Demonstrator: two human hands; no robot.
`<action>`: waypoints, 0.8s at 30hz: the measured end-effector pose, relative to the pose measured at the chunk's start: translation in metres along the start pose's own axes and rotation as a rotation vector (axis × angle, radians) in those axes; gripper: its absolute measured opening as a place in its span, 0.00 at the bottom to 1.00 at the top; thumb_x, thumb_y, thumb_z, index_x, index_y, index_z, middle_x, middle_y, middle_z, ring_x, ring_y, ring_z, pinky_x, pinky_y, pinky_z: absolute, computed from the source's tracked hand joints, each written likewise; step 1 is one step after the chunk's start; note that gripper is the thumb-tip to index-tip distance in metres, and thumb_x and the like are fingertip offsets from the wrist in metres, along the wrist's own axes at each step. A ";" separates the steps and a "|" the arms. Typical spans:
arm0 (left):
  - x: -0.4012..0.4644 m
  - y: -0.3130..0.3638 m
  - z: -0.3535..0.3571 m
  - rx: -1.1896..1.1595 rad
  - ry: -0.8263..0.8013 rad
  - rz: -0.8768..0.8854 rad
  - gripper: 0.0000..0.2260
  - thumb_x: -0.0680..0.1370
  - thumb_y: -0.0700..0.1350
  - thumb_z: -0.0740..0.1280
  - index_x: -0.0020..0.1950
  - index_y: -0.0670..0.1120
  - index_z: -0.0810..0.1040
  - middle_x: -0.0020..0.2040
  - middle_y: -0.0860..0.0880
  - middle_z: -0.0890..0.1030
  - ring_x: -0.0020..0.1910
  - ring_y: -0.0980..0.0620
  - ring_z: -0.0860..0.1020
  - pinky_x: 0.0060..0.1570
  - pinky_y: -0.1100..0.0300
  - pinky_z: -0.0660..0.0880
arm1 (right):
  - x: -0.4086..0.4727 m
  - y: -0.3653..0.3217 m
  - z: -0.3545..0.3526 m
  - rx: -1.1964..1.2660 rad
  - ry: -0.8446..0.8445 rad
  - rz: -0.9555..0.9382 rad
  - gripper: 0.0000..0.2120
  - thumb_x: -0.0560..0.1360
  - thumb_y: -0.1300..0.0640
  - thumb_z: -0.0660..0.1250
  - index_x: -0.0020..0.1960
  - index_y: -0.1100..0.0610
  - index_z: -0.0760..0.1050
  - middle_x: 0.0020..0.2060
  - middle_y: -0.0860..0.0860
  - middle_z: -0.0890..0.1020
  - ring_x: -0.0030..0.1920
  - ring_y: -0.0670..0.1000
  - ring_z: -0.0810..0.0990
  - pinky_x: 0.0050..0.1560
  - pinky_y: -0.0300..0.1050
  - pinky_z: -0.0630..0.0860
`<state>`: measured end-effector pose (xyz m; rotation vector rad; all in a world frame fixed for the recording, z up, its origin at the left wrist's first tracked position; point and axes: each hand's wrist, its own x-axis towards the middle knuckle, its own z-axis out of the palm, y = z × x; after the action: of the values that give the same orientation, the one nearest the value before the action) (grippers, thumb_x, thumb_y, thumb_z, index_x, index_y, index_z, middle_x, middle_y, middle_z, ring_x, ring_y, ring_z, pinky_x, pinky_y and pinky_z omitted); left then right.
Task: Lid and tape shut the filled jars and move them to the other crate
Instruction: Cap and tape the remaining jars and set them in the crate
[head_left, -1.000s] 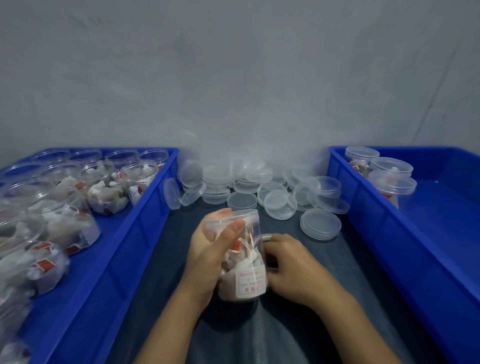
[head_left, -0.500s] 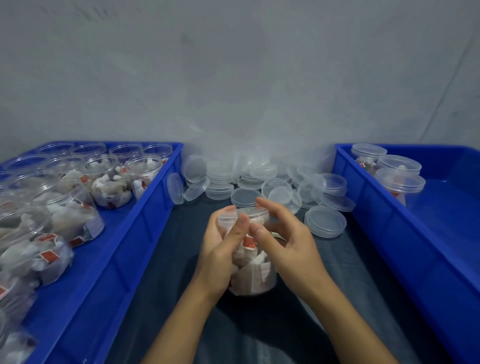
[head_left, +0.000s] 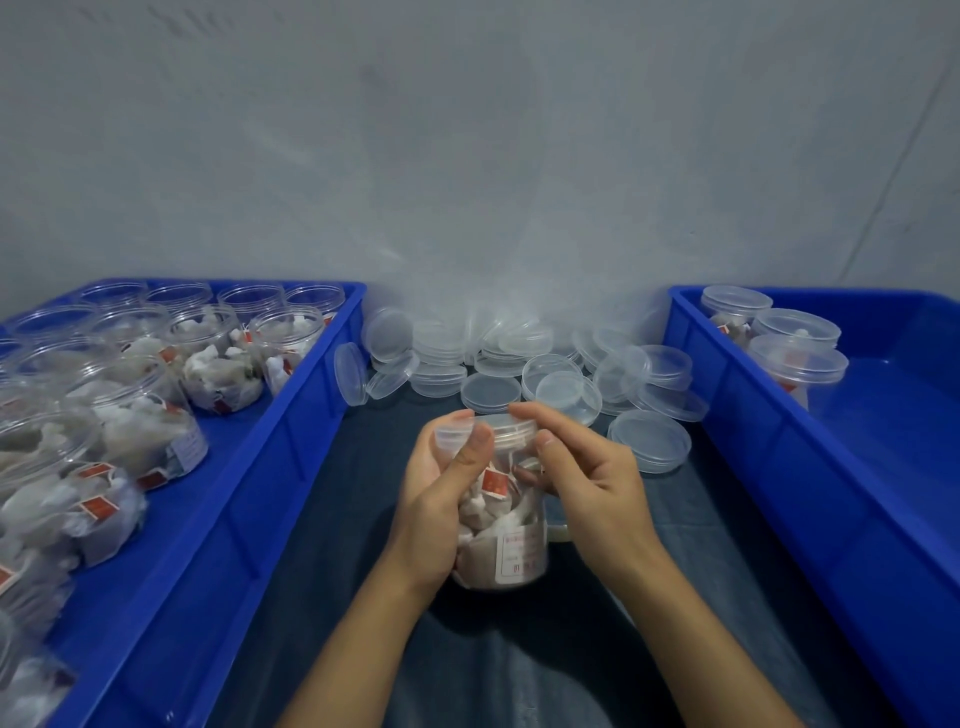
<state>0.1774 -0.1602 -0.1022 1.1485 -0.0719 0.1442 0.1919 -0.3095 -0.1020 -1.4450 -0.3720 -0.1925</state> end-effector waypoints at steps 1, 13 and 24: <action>0.000 0.000 0.000 0.000 -0.001 0.005 0.23 0.76 0.52 0.70 0.66 0.41 0.75 0.51 0.43 0.88 0.49 0.47 0.87 0.45 0.60 0.82 | 0.000 0.001 0.000 -0.004 -0.006 -0.003 0.15 0.85 0.65 0.63 0.62 0.54 0.84 0.57 0.55 0.86 0.56 0.52 0.86 0.57 0.46 0.83; 0.001 -0.003 0.000 -0.017 -0.026 0.029 0.22 0.77 0.51 0.70 0.66 0.41 0.75 0.53 0.41 0.87 0.50 0.45 0.87 0.45 0.59 0.82 | 0.001 0.001 0.000 -0.013 0.031 -0.028 0.11 0.78 0.55 0.72 0.59 0.49 0.87 0.55 0.57 0.85 0.52 0.59 0.86 0.61 0.65 0.81; 0.002 -0.007 -0.003 0.035 -0.027 0.039 0.23 0.78 0.53 0.69 0.68 0.42 0.74 0.56 0.40 0.87 0.53 0.43 0.87 0.48 0.56 0.83 | 0.001 0.003 0.003 -0.038 0.031 -0.063 0.10 0.78 0.48 0.71 0.58 0.45 0.86 0.56 0.52 0.84 0.54 0.57 0.86 0.58 0.63 0.83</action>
<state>0.1804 -0.1595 -0.1094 1.1843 -0.1155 0.1649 0.1933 -0.3064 -0.1044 -1.4669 -0.3904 -0.2742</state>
